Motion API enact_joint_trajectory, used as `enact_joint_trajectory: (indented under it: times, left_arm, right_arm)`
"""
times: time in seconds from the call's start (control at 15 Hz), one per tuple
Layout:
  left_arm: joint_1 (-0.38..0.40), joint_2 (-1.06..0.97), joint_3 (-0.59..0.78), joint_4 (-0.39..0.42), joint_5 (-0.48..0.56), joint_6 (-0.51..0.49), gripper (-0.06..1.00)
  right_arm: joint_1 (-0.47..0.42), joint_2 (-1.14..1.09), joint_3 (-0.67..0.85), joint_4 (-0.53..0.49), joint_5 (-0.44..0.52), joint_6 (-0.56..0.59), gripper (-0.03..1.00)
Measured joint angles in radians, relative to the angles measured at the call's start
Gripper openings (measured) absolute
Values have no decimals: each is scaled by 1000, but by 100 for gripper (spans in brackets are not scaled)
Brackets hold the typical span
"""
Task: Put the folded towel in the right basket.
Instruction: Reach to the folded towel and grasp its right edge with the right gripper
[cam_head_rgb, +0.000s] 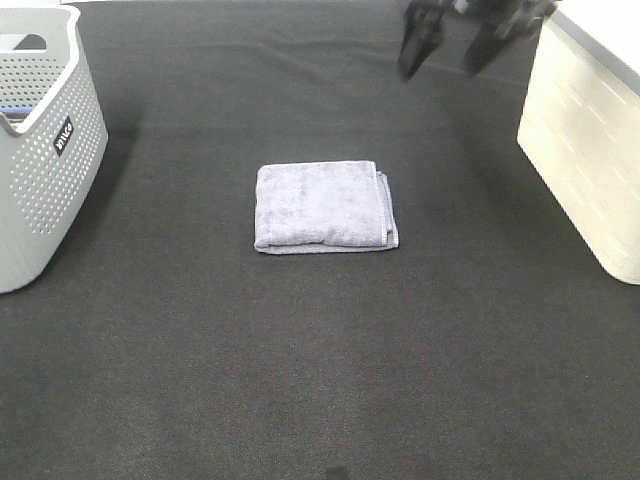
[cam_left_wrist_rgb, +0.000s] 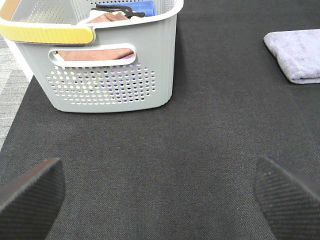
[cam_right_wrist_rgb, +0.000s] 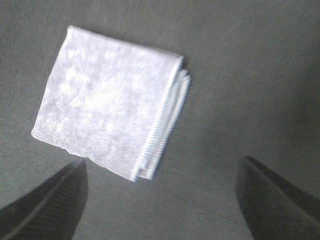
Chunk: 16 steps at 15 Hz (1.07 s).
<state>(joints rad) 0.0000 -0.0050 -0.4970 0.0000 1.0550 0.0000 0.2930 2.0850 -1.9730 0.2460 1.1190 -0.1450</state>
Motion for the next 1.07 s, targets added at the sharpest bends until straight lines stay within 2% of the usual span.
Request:
enact_joint_trajectory:
  times: [0.4,0.6,0.8,1.07]
  left_arm:
    - [0,0,0,0,0,0,97]
    - [0,0,0,0,0,0,97]
    - [0,0,0,0,0,0,97]
    - [0,0,0,0,0,0,97]
  right_arm:
    - [0,223,-6,105,-45,33,77]
    - [-1,293,-40,148,-30,23,77]
    - [-9,395,-141,203,27,14,77]
    - [-79,414,-196,293,54,-21,77]
